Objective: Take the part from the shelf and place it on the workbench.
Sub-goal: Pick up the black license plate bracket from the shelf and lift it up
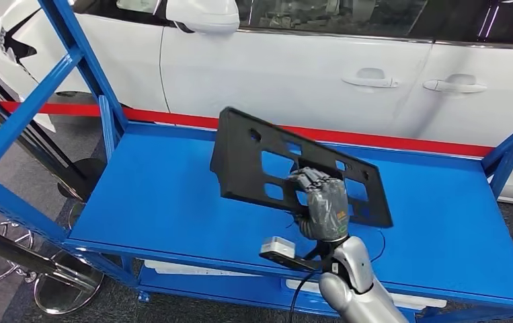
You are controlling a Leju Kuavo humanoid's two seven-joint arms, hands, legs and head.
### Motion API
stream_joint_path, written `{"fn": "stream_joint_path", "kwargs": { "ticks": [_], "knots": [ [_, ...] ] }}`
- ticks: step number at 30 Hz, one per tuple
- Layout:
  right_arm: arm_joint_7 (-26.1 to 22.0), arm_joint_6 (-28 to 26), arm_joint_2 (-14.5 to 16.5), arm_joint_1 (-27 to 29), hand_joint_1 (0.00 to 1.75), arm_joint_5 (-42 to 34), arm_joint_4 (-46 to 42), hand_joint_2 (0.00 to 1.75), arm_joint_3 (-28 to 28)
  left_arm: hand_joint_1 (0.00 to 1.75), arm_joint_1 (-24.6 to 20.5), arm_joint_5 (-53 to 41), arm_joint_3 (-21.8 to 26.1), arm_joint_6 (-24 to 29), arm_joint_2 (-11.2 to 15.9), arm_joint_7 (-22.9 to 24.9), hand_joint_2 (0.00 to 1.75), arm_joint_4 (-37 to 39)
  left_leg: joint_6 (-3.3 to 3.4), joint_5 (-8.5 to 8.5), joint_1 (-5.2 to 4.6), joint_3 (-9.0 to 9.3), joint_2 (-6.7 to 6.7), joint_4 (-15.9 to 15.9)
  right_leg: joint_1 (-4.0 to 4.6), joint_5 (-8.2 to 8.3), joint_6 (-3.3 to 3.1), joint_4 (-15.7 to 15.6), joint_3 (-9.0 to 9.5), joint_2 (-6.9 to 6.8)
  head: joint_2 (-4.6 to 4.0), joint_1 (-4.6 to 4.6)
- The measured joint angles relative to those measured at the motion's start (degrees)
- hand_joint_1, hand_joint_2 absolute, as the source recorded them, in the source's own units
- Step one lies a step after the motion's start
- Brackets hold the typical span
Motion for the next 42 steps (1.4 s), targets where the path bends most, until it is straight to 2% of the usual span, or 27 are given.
{"fn": "stream_joint_path", "kwargs": {
  "ticks": [2, 3, 4, 5, 6, 8, 14, 17, 18, 19, 21, 22, 23, 24, 25, 27, 28, 29, 31, 33, 34, 35, 37, 38, 39, 40, 42],
  "knots": [
    [-4.19, -0.69, -0.39, 1.16, 1.59, -3.69, -5.11, 1.75, -0.74, 0.0, -0.19, -0.03, 0.64, -0.22, 0.03, -1.36, 0.0, 0.0, 0.72, 0.21, 0.02, -0.01, 0.08, -0.3, -0.1, -3.65, 0.32, 6.19, -2.75, -0.01, 0.0, 0.01],
    [-5.29, -0.82, -0.5, 1.68, 1.59, -4.48, -7.2, 1.75, -0.96, 0.0, -0.26, -0.05, 0.91, -0.16, 0.04, -1.7, 0.0, 0.0, 0.89, 0.2, -0.05, -0.06, 0.11, -0.3, -0.09, -5.59, 0.42, 10.43, -4.73, -0.01, 0.0, 0.02],
    [-5.87, -0.82, -0.58, 2.22, 1.59, -4.79, -8.79, 1.75, -1.07, 0.0, -0.31, -0.06, 1.1, -0.1, 0.04, -1.84, 0.0, 0.0, 0.94, 0.18, -0.11, -0.07, 0.14, -0.28, -0.1, -6.82, 0.49, 13.99, -6.45, -0.01, 0.0, 0.02],
    [-6.19, -0.82, -0.65, 2.76, 1.59, -5.02, -10.07, 1.75, -1.11, 0.0, -0.36, -0.07, 1.22, -0.05, 0.04, -1.96, 0.0, 0.0, 0.97, 0.16, -0.14, -0.05, 0.13, -0.27, -0.11, -6.94, 0.5, 15.78, -7.34, -0.02, 0.0, 0.01],
    [-6.51, -0.82, -0.69, 3.21, 1.59, -5.25, -11.02, 1.75, -1.13, 0.0, -0.41, -0.09, 1.32, 0.0, 0.04, -2.12, 0.0, 0.0, 0.97, 0.14, -0.16, -0.01, 0.1, -0.26, -0.12, -6.29, 0.46, 15.88, -7.45, -0.02, 0.0, 0.01],
    [-7.04, -0.82, -0.73, 3.7, 1.59, -5.59, -12.0, 1.75, -1.13, 0.0, -0.48, -0.11, 1.4, 0.05, 0.05, -2.38, 0.0, 0.0, 0.95, 0.12, -0.16, 0.05, 0.04, -0.26, -0.13, -4.7, 0.39, 14.19, -6.72, -0.02, 0.0, 0.01],
    [-7.37, -0.82, -0.74, 3.77, 1.59, -5.86, -12.29, 1.75, -1.14, 0.0, -0.48, -0.13, 1.44, 0.09, 0.04, -2.55, 0.0, 0.0, 0.93, 0.11, -0.15, 0.07, 0.02, -0.26, -0.13, -3.88, 0.34, 12.83, -6.08, -0.02, 0.0, 0.01],
    [-10.35, -0.79, -0.75, 3.99, 1.59, -8.97, -14.13, 1.75, -1.34, 0.0, -0.57, -0.82, 1.64, 1.41, 0.0, -4.58, 0.0, 0.0, 0.61, -0.11, -0.19, 0.17, -0.09, -0.1, -0.13, -0.31, -0.06, 4.47, -2.03, -0.03, 0.0, 0.01],
    [-12.65, -0.53, -0.75, 4.3, 1.59, -12.04, -16.05, 1.75, -1.33, 0.0, -0.67, -1.39, 1.71, 1.99, -0.01, -5.79, 0.0, 0.0, 0.2, -0.23, -0.3, 0.09, -0.16, 0.02, -0.03, 0.69, -0.33, 1.4, -0.66, 0.02, 0.0, 0.01],
    [-15.37, 0.84, -0.75, 4.37, 1.59, -17.23, -19.35, 1.75, -0.74, 0.0, -0.89, -2.01, 1.78, 1.88, 0.0, -6.63, 0.0, 0.0, -0.44, -1.68, -0.35, -0.89, -0.15, 2.18, 0.01, 0.95, -0.95, -0.16, -0.04, 0.03, 0.0, 0.0],
    [-20.06, 4.83, -0.74, 4.07, 1.59, -29.21, -26.19, 1.75, 0.74, 0.0, -1.31, -3.01, 1.96, 1.06, 0.04, -7.4, 0.0, 0.0, -1.65, -5.91, -0.39, -4.4, -0.09, 9.84, 0.18, 0.83, -2.11, -0.84, 0.04, 0.01, 0.0, -0.02],
    [-21.24, 7.66, -0.65, 3.53, 1.59, -35.41, -28.87, 1.75, 1.44, 0.0, -1.45, -3.21, 2.1, 0.59, 0.07, -7.3, 0.0, 0.0, -1.96, -8.13, -0.32, -6.52, -0.04, 14.58, 0.24, 0.85, -2.61, -0.91, 0.09, -0.06, 0.0, -0.02],
    [-21.2, 10.42, -0.44, 3.06, 1.59, -40.7, -30.19, 1.75, 1.62, 0.0, -1.46, -3.26, 2.22, 0.56, 0.07, -7.18, 0.0, 0.0, -1.95, -8.63, -0.33, -7.65, -0.04, 16.96, 0.4, 0.78, -2.71, -0.8, 0.09, -0.08, 0.0, -0.02],
    [-20.33, 14.07, -0.03, 2.48, 1.59, -47.29, -31.51, 1.75, 1.68, 0.0, -1.49, -3.27, 2.36, 0.62, 0.07, -7.02, 0.0, 0.0, -1.82, -7.97, -0.35, -7.78, -0.04, 17.18, 0.54, 0.73, -2.79, -0.69, 0.12, -0.07, 0.0, -0.02],
    [-18.44, 18.39, 0.52, 1.77, 1.59, -54.66, -32.62, 1.75, 1.56, 0.0, -1.54, -3.28, 2.53, 0.74, 0.07, -6.79, 0.0, 0.0, -1.56, -6.26, -0.4, -6.77, -0.04, 15.03, 0.68, 0.7, -2.85, -0.6, 0.2, -0.04, 0.0, -0.02],
    [-12.25, 28.79, 1.53, 0.22, 1.59, -69.53, -33.44, 1.75, 0.62, 0.0, -1.83, -3.32, 3.0, 1.04, 0.16, -6.29, 0.0, -0.01, -0.61, -2.25, -0.77, -2.8, -0.04, 6.88, 0.87, 0.7, -2.84, -0.58, 0.44, 0.04, 0.0, -0.01],
    [-9.47, 34.23, 1.77, -0.33, 1.59, -75.23, -32.92, 1.75, -0.18, 0.0, -2.05, -3.45, 3.27, 1.17, 0.2, -6.07, 0.0, -0.01, -0.13, -1.02, -1.0, -1.19, -0.05, 3.44, 0.93, 0.74, -2.72, -0.57, 0.41, 0.06, 0.0, -0.01],
    [-7.68, 39.31, 1.89, -0.56, 1.59, -78.99, -32.05, 1.75, -1.03, 0.0, -2.24, -3.6, 3.5, 1.33, 0.25, -5.92, 0.0, -0.02, 0.23, -0.46, -1.24, -0.32, -0.08, 1.42, 0.9, 0.83, -2.52, -0.58, 0.3, 0.03, 0.0, 0.0],
    [-7.0, 46.02, 1.95, -0.45, 1.59, -81.42, -30.32, 1.75, -2.26, 0.0, -2.37, -4.01, 3.75, 1.63, 0.33, -5.81, 0.0, -0.02, 0.58, -0.14, -1.41, -0.21, -0.17, 0.38, 0.84, 1.16, -1.91, -0.72, 0.04, -0.06, 0.0, -0.01],
    [-7.37, 48.24, 1.98, -0.28, 1.59, -81.09, -29.37, 1.75, -2.92, 0.0, -2.34, -4.22, 3.92, 1.75, 0.41, -5.8, 0.0, -0.02, 0.92, 0.63, -1.0, -0.24, -0.09, -0.41, 0.87, 0.55, -1.26, -0.32, -0.22, -0.06, 0.0, 0.0],
    [-7.48, 48.63, 1.99, -0.26, 1.59, -80.95, -29.05, 1.75, -3.22, 0.0, -2.4, -4.28, 4.02, 1.76, 0.43, -5.79, 0.0, -0.02, 1.1, 1.02, -0.77, -0.28, 0.0, -0.84, 0.89, -0.65, -0.95, 0.93, -0.73, -0.02, 0.0, 0.01],
    [-7.5, 48.8, 2.0, -0.19, 1.59, -80.9, -28.82, 1.75, -3.48, 0.0, -2.49, -4.31, 4.09, 1.73, 0.42, -5.8, 0.0, -0.02, 1.21, 1.31, -0.6, -0.37, 0.09, -1.09, 0.77, -2.6, -0.65, 3.45, -1.73, 0.0, 0.0, 0.01],
    [-7.43, 49.22, 2.0, 0.19, 1.59, -80.67, -28.42, 1.75, -3.8, 0.0, -2.55, -4.39, 4.17, 1.65, 0.42, -5.86, 0.0, -0.02, 1.32, 1.55, -0.61, -0.81, 0.2, -1.04, 0.45, -6.65, -0.07, 10.56, -4.47, 0.0, 0.0, 0.01],
    [-7.37, 49.52, 2.0, 0.44, 1.59, -80.45, -28.3, 1.75, -3.85, 0.0, -2.55, -4.43, 4.2, 1.61, 0.42, -5.92, 0.0, -0.02, 1.29, 1.64, -0.61, -1.06, 0.25, -0.91, 0.25, -7.66, 0.19, 13.34, -5.4, -0.01, 0.0, 0.02],
    [-7.33, 49.87, 2.0, 0.63, 1.59, -80.12, -28.24, 1.75, -3.86, 0.0, -2.56, -4.47, 4.23, 1.59, 0.42, -6.0, 0.0, -0.02, 1.26, 1.7, -0.59, -1.32, 0.3, -0.72, 0.07, -7.52, 0.4, 14.25, -5.45, -0.02, 0.0, 0.02],
    [-7.3, 50.27, 2.0, 0.74, 1.59, -79.75, -28.27, 1.75, -3.86, 0.0, -2.58, -4.5, 4.29, 1.58, 0.42, -6.1, 0.0, -0.02, 1.2, 1.74, -0.55, -1.58, 0.32, -0.46, -0.13, -6.32, 0.56, 12.96, -4.41, -0.03, 0.0, 0.01],
    [-7.23, 51.07, 1.98, 0.7, 1.59, -78.95, -28.54, 1.75, -3.85, 0.0, -2.65, -4.58, 4.46, 1.58, 0.43, -6.28, 0.0, -0.02, 0.92, 1.77, -0.48, -1.99, 0.29, 0.05, -0.45, -3.16, 0.66, 5.71, -0.05, -0.04, 0.0, 0.01]
  ]
}}
